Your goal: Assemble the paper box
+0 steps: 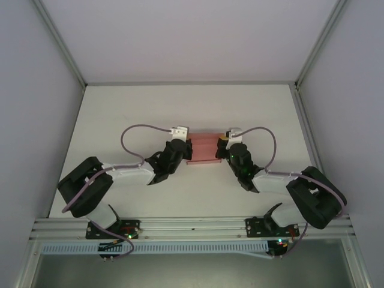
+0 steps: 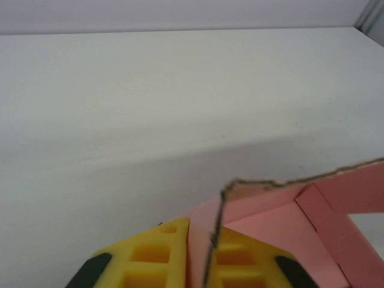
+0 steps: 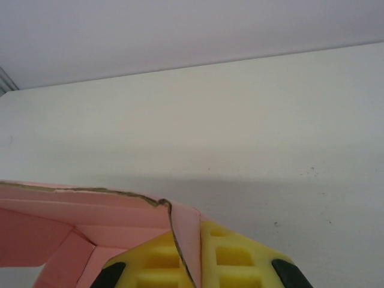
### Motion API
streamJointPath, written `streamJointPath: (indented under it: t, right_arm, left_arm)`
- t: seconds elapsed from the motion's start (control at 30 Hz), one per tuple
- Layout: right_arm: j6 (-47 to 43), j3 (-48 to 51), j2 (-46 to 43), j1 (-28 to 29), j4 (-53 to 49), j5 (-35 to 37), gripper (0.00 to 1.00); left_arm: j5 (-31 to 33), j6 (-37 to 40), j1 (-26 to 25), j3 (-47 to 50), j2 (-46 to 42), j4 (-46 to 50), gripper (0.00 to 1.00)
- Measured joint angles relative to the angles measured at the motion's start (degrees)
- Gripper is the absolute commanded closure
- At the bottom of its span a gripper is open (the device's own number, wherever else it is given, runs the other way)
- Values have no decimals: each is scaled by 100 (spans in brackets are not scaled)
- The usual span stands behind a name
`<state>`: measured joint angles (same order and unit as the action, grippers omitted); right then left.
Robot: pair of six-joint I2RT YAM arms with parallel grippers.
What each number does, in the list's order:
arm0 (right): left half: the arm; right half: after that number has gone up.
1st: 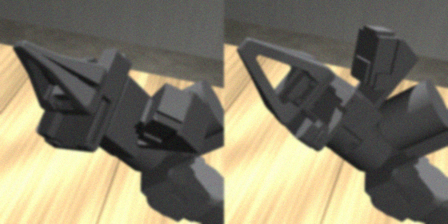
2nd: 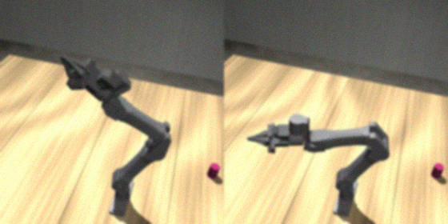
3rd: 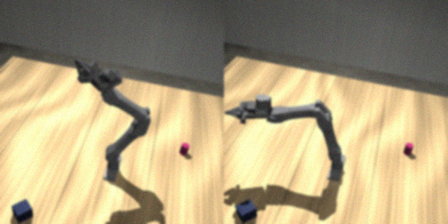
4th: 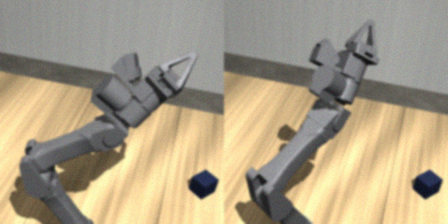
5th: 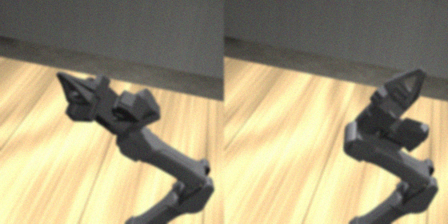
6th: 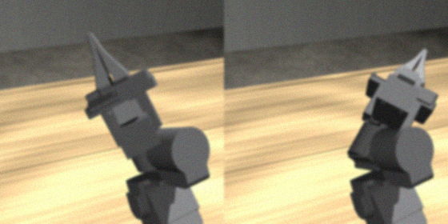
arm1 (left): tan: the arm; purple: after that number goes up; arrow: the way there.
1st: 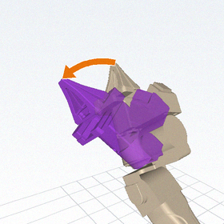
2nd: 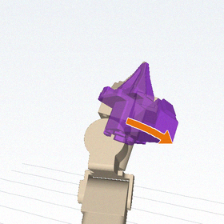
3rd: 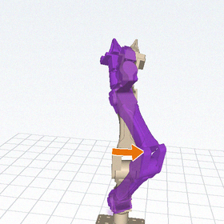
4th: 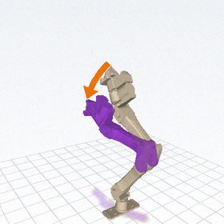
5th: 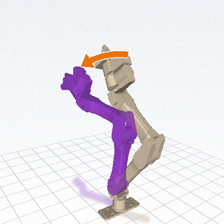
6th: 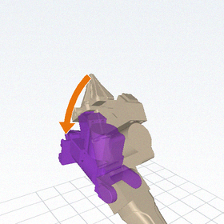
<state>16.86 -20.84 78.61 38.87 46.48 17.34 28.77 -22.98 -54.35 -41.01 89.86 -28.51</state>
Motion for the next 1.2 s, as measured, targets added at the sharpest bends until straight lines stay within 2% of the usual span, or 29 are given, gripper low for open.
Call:
streamJointPath:
  t: [0.03, 0.1, 0.2, 0.27, 0.3, 0.33, 0.57, 0.77, 0.87, 0.97, 1.03, 1.2]
  right_arm:
    - [-61, 153, -55, 2, 153, -22, 100]
    - [-157, 450, -175, 4, 439, -111, 100]
    - [-260, 728, -385, 20, 603, -216, 100]
    - [-326, 787, -492, 59, 566, -240, 100]
    - [-365, 791, -529, 90, 522, -238, 100]
    - [-393, 791, -579, 125, 450, -227, 100]
    - [-535, 776, -1082, 407, -299, 103, 100]
    - [-538, 782, -1198, 634, -525, 411, 100]
    - [-540, 782, -1209, 732, -575, 555, 100]
    - [-595, 782, -1259, 850, -673, 704, 100]
    - [-627, 782, -1298, 927, -743, 796, 100]
    - [-640, 782, -1309, 1021, -820, 953, 100]
  left_arm:
    - [2, 35, -61, 55, -20, -24, 81]
    - [39, 83, -221, 151, -42, -7, 74]
    - [83, 74, -369, 168, -87, 221, 54]
    - [92, 68, -442, 164, -197, 446, 33]
    - [116, 72, -476, 144, -267, 588, 19]
    - [131, 79, -503, 114, -339, 730, 0]
    - [192, -254, -748, -396, -925, 2050, 0]
    - [164, -962, -1069, -1598, -1078, 3624, 0]
    - [153, -1471, -1075, -2153, -1078, 4299, 0]
    - [-13, -1915, -772, -2385, -1126, 4745, 0]
    - [-225, -2164, -391, -2350, -1213, 4913, 1]
    - [-1163, -2476, 638, -1779, -1368, 4658, 0]
